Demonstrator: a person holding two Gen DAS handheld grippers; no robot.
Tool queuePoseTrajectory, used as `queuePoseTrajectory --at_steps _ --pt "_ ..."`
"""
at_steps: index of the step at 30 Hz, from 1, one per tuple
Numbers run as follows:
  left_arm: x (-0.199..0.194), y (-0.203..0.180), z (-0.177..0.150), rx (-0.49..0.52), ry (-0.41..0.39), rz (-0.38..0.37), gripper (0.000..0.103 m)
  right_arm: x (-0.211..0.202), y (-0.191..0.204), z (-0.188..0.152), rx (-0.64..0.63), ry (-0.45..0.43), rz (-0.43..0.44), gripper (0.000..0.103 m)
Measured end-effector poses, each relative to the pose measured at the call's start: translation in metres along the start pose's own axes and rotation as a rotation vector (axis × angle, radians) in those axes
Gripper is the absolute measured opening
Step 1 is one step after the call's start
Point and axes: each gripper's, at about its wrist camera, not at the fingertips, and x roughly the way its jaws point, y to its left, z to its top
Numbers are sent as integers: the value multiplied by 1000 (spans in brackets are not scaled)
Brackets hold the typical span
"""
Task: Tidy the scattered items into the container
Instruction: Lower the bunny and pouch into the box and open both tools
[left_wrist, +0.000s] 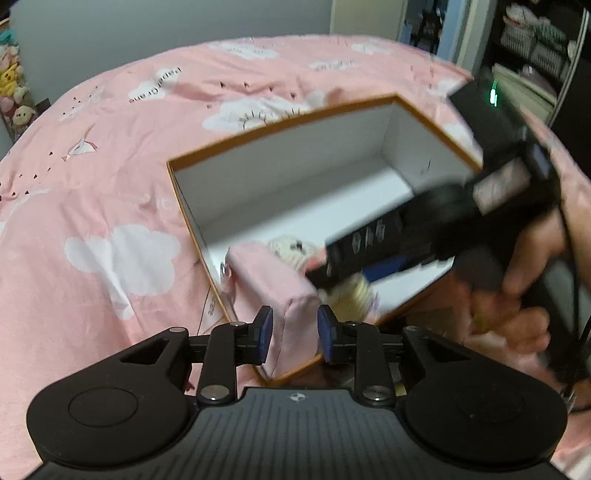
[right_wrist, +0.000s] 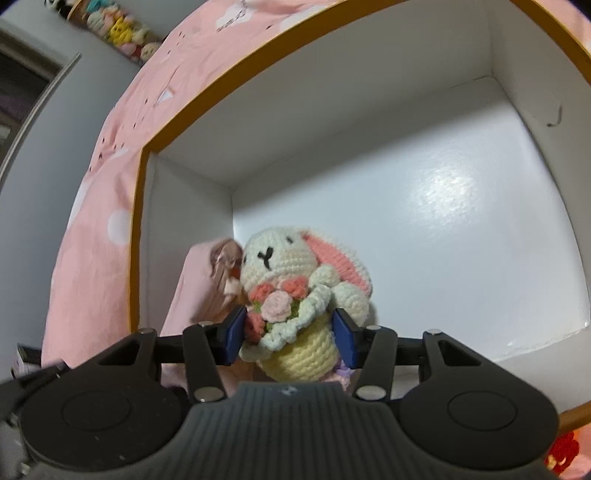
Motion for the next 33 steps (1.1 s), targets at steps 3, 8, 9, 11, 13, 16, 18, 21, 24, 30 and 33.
queuePoseTrajectory --at_steps 3,8,9,11,13,16,18,21,24,30,33 --pt "7 3 7 -48 -4 14 30 2 2 -4 -23 5 1 53" --pt "18 1 8 -57 0 5 28 -2 1 -5 -51 7 10 57" --pt "18 0 7 -45 5 10 28 -4 -1 -4 -51 6 14 57" --pt "18 -4 3 -20 36 21 27 -7 -4 -1 -48 8 20 57" --pt "20 -5 -3 -6 61 35 26 -10 -6 2 -46 4 26 57" --pt "21 0 -8 -27 75 48 25 -14 -7 5 -52 9 46 57" --pt "21 3 -9 -39 80 43 25 -12 -6 7 -62 18 62 57" --pt "20 3 -9 -41 88 49 22 -9 -7 9 -68 23 73 53" --pt "16 8 -9 -58 89 46 16 -3 -11 10 -18 35 111 50" --pt "2 15 -5 -88 9 26 16 -8 -6 8 14 19 121 44" --pt "6 10 3 -80 -12 28 16 -12 1 7 -27 2 84 45"
